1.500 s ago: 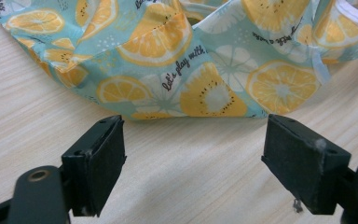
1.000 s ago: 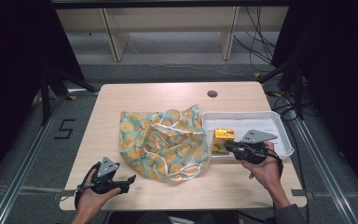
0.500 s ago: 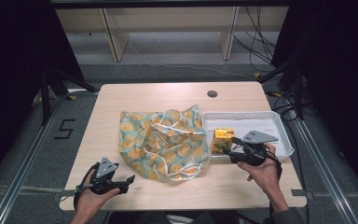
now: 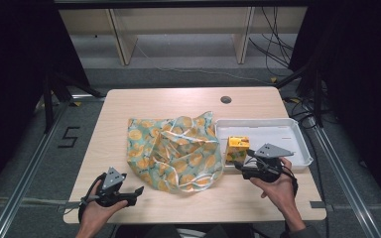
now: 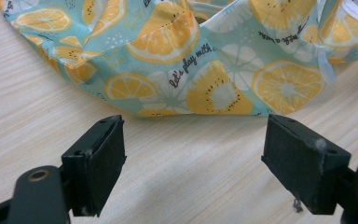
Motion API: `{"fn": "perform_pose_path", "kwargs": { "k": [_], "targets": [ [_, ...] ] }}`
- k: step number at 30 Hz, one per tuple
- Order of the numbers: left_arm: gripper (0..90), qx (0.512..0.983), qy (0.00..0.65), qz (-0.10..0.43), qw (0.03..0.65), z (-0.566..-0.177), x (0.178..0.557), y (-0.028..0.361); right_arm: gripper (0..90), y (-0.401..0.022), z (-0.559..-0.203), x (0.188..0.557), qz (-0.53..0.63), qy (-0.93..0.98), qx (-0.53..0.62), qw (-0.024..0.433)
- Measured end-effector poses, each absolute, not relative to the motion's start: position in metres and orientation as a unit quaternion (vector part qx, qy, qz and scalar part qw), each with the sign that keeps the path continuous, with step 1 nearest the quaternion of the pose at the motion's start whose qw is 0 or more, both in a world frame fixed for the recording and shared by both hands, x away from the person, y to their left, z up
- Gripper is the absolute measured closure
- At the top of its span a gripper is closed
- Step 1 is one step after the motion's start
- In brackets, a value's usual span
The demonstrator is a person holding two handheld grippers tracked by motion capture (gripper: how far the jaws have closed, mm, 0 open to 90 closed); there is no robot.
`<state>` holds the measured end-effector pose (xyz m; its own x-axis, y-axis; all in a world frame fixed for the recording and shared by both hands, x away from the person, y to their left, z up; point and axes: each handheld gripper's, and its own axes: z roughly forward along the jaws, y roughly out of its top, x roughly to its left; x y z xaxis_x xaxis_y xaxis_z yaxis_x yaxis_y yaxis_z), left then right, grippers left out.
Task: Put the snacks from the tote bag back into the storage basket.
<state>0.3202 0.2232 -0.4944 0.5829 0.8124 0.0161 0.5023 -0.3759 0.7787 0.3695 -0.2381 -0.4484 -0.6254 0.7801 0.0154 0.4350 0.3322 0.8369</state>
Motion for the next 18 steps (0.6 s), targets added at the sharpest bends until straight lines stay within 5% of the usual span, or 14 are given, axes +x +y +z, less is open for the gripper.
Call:
{"fn": "perform_pose_path", "kwargs": {
  "k": [18],
  "targets": [
    [20.2,0.804,0.408,0.207,0.38,-0.495,0.32,0.223,29.1,-0.235,-0.459,0.35,0.42,0.8,0.376,0.205]
  ]
}}
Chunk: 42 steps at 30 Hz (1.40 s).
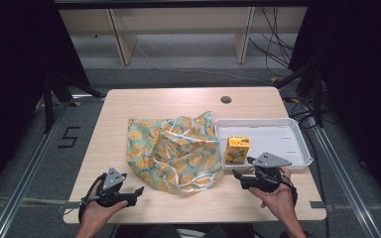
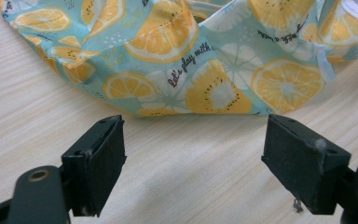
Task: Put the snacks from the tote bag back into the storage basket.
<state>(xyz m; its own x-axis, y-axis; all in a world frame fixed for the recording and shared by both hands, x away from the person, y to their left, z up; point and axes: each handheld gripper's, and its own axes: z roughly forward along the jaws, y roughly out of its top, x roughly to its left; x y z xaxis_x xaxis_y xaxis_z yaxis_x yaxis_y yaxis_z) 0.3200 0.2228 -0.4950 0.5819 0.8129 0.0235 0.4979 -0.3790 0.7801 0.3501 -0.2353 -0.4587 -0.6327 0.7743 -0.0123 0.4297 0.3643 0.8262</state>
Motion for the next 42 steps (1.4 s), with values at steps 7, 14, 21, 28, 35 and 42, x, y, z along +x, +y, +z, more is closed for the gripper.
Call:
{"fn": "perform_pose_path", "kwargs": {
  "k": [7,14,21,28,35,42],
  "targets": [
    [20.2,0.807,0.404,0.206,0.378,-0.495,0.32,0.223,25.5,-0.235,-0.464,0.34,0.414,0.803,0.38,0.201],
    [20.2,0.805,0.41,0.204,0.378,-0.495,0.319,0.223,21.7,-0.239,-0.473,0.331,0.394,0.811,0.388,0.19],
    [20.2,0.808,0.405,0.206,0.375,-0.495,0.32,0.223,20.0,-0.244,-0.483,0.322,0.377,0.821,0.389,0.182],
    [20.2,0.804,0.412,0.198,0.379,-0.496,0.32,0.222,18.7,-0.244,-0.488,0.314,0.358,0.834,0.38,0.181],
    [20.2,0.808,0.406,0.203,0.375,-0.496,0.321,0.222,18.7,-0.245,-0.492,0.312,0.354,0.835,0.38,0.181],
    [20.2,0.798,0.417,0.201,0.387,-0.498,0.321,0.22,18.7,-0.246,-0.494,0.312,0.346,0.84,0.381,0.171]
  ]
}}
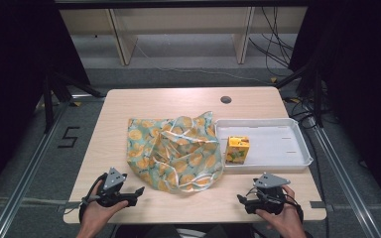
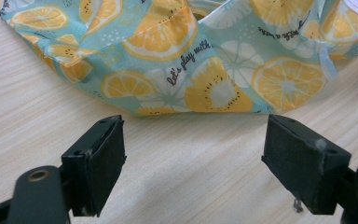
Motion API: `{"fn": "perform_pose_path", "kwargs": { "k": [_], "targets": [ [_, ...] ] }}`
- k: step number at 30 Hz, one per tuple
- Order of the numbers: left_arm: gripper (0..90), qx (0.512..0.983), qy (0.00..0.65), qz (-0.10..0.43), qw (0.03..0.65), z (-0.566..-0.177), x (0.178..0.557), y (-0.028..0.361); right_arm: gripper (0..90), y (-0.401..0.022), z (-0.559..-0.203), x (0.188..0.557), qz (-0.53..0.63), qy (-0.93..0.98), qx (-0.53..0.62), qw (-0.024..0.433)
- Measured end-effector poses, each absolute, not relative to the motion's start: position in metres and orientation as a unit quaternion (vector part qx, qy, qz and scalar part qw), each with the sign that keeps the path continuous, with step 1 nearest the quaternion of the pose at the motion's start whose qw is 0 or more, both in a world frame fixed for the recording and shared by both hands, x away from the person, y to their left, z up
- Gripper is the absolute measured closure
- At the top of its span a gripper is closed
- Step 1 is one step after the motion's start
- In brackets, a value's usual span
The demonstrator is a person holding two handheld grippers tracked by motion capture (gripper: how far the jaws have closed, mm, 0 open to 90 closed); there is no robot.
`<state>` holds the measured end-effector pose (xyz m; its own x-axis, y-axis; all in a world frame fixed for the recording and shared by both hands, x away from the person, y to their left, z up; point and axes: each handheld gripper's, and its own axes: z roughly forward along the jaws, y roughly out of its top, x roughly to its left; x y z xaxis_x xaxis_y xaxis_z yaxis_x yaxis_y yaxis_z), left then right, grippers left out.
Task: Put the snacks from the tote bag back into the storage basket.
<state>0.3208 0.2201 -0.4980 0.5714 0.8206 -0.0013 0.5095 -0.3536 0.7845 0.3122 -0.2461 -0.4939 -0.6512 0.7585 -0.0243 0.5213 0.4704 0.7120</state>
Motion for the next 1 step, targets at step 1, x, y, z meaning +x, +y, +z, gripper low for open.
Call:
{"fn": "perform_pose_path", "kwargs": {
  "k": [1],
  "targets": [
    [20.2,0.798,0.417,0.201,0.387,-0.498,0.3208,0.2201,18.7,-0.2461,-0.4939,0.3122,0.346,0.84,0.381,0.171]
  ]
}}
